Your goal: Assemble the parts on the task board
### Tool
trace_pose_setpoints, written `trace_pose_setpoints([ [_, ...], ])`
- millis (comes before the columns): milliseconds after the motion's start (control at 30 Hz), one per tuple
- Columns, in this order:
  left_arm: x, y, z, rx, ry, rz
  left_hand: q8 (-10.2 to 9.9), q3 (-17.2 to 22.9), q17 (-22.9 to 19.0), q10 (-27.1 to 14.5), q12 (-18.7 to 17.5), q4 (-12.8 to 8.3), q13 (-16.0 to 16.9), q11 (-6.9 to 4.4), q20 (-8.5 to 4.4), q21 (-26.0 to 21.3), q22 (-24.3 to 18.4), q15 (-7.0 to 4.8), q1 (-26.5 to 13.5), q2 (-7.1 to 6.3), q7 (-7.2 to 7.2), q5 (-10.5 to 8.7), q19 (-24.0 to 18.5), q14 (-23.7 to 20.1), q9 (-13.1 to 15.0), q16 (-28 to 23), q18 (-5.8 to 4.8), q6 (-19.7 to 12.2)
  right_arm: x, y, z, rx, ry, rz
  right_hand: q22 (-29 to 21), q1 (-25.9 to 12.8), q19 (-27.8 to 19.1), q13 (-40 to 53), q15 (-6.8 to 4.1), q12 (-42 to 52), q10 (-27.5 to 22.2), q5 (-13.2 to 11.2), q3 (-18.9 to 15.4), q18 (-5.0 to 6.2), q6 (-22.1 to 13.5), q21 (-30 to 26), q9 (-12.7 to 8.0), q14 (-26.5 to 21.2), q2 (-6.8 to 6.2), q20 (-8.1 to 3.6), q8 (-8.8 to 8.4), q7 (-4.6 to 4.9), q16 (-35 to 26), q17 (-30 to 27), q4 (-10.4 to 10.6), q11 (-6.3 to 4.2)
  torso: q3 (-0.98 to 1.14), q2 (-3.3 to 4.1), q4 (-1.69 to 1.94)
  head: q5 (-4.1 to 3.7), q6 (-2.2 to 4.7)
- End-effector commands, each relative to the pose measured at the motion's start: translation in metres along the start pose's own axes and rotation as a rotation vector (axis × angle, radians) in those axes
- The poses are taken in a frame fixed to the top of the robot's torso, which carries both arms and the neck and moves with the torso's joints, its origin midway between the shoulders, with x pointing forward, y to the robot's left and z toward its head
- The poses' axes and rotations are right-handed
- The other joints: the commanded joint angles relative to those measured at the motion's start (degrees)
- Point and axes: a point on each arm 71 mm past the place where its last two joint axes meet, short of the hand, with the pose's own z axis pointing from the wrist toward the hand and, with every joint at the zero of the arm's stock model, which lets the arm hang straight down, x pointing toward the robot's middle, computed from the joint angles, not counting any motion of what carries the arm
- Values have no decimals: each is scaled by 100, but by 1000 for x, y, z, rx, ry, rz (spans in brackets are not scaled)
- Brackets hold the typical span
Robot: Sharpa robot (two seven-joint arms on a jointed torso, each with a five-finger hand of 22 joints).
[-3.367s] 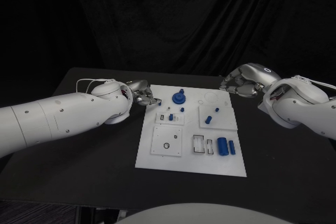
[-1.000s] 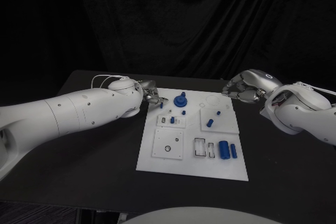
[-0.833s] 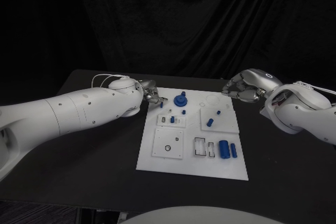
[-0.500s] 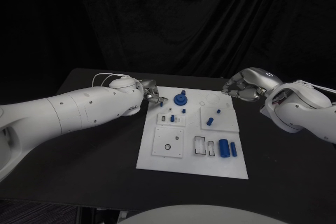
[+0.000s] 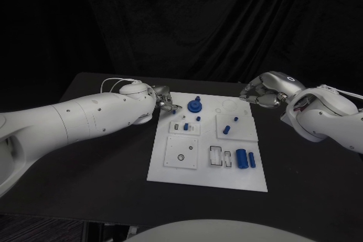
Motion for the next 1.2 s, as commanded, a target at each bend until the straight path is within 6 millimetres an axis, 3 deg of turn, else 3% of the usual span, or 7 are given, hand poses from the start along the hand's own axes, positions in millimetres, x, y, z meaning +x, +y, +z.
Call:
trace_pose_setpoints([
  [33,2,-3,1,20,16,10,-57,18,1510,597,-25,-19,1506,62,27,-42,1325,28,77,-6,2,86,319,595,-29,15,-45,-41,1,-1,-1,10,0,1,1363,20,399,1510,34,15,607,31,-7,20,33,-18,7,508,20,24,-35,0,-11,1009,-37,42,0,0,4,2,-11],
  [333,4,-5,1,20,24,13,-132,39,1510,597,-25,-24,1506,72,42,-55,1325,41,148,7,12,289,313,595,-79,15,-43,-23,1,-1,-1,10,1,0,1363,20,399,1510,34,15,607,31,-7,20,33,-18,7,508,20,24,-35,0,-11,1009,-37,42,3,0,-2,8,-29],
  [633,5,-5,1,16,30,15,-244,151,1510,597,-25,-45,1506,70,48,-67,1332,41,359,-11,5,847,312,595,-130,15,-41,5,0,-2,-1,10,-2,0,1363,20,399,1510,34,15,607,31,-7,20,33,-18,7,508,20,24,-35,0,-11,1009,-37,42,9,-2,-3,2,-66],
  [967,6,-3,1,7,36,16,-345,464,1510,597,-25,-74,1506,48,30,-83,1335,23,631,-119,-18,1797,310,595,-140,15,-39,5,0,-1,-1,8,-1,1,1362,20,397,1510,35,15,607,30,-8,21,33,-21,7,508,22,24,-42,3,-12,1007,-48,42,6,-2,-2,11,-100],
  [1100,6,-3,1,5,36,16,-389,706,1510,597,-25,-126,1506,39,21,-89,1335,13,786,-215,-24,2277,309,595,-132,15,-38,-30,0,-1,-1,8,-1,1,1362,20,397,1510,35,15,607,30,-8,21,33,-21,7,508,22,24,-42,3,-12,1007,-48,42,7,-1,1,6,-103],
  [1133,6,-3,1,5,35,15,-396,749,1510,597,-25,-142,1506,39,20,-88,1335,13,814,-230,-26,2284,310,595,-130,15,-38,-39,0,-1,-1,8,-1,1,1360,22,395,1510,35,15,607,30,-6,22,35,-26,8,507,24,24,-43,2,-13,1005,-51,43,6,-1,2,5,-107],
  [1200,6,-3,1,5,34,15,-417,970,1510,597,-25,-151,1506,37,14,-90,1335,11,877,-279,-23,1939,310,595,-123,15,-38,-50,0,-1,-1,7,-1,1,1360,22,395,1510,35,15,607,30,-6,22,35,-26,8,507,24,24,-43,2,-13,1005,-51,43,5,-2,4,5,-116],
])
